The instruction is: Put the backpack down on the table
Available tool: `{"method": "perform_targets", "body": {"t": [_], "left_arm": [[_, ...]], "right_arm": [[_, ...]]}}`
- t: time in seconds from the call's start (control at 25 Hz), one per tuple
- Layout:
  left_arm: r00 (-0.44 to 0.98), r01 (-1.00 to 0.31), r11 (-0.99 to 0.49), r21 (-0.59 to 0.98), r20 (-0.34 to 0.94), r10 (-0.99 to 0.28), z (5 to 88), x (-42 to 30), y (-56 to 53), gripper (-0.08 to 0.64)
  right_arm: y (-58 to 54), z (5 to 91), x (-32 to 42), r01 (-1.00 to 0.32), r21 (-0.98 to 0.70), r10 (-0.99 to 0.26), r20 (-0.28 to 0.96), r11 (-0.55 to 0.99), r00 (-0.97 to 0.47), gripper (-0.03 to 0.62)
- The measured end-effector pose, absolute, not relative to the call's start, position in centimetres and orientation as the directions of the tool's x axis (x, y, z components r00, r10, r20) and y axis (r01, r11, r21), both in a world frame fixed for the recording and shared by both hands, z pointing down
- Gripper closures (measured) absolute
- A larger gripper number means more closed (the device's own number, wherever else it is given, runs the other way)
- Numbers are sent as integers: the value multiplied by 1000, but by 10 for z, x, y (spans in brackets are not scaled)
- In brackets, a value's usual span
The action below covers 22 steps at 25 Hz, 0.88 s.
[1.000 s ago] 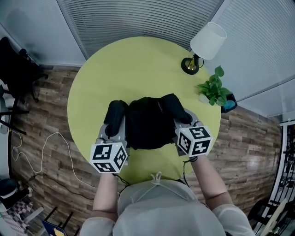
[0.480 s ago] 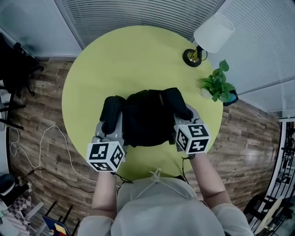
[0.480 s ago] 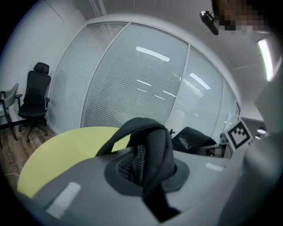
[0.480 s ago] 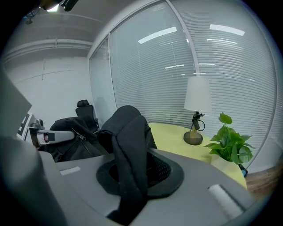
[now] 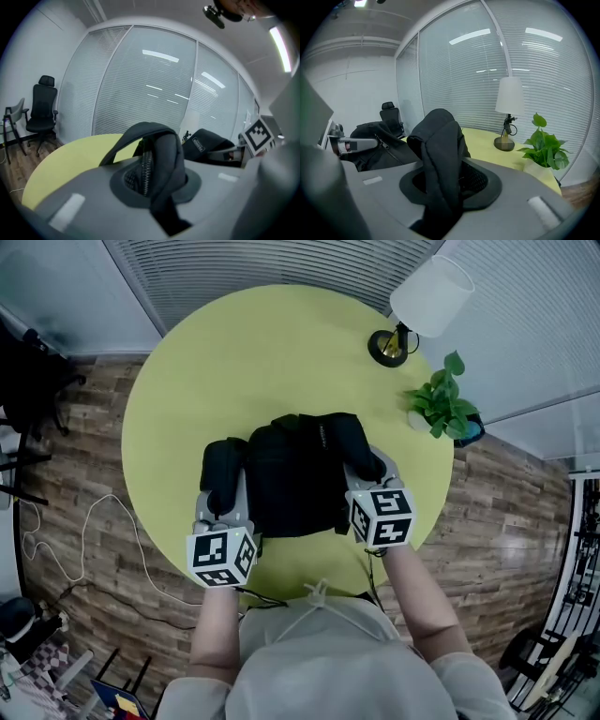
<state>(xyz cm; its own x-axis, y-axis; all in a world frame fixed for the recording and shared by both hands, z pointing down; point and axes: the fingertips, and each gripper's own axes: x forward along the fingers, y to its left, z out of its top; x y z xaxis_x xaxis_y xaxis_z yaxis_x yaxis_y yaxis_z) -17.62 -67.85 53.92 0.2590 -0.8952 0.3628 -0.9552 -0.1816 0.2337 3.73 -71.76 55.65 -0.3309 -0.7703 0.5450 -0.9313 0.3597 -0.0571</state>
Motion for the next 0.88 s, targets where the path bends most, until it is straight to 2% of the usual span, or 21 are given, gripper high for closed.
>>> {"method": "perform_targets", "body": {"t": [0.12,0.2,0.32,0.4,0.68,0.88], "left_arm": [[234,-962,-161,221,359,-903,542,-179,-678,503],[219,-967,-155,204,347,-912,542,-180,-678,418],[204,-966,-136,221,325,-923,543,-185,-671,251],[194,-964,-117,239,334,-922,548,-188,-663,182],[181,-975,-125,186,323,-929,539,-179,-637,161],[147,-981,-105,165,264,-953,514,-185,-613,174]], "right_arm": [[-715,557,37,-931,-44,-778,536,362,-328,388],[-711,559,38,-935,-29,-786,533,354,-314,301],[-702,556,41,-944,-11,-807,517,329,-287,228],[-697,549,45,-951,10,-829,492,309,-265,188],[-672,518,52,-960,75,-886,409,271,-218,179],[-646,501,53,-967,100,-902,392,234,-178,273]]}}
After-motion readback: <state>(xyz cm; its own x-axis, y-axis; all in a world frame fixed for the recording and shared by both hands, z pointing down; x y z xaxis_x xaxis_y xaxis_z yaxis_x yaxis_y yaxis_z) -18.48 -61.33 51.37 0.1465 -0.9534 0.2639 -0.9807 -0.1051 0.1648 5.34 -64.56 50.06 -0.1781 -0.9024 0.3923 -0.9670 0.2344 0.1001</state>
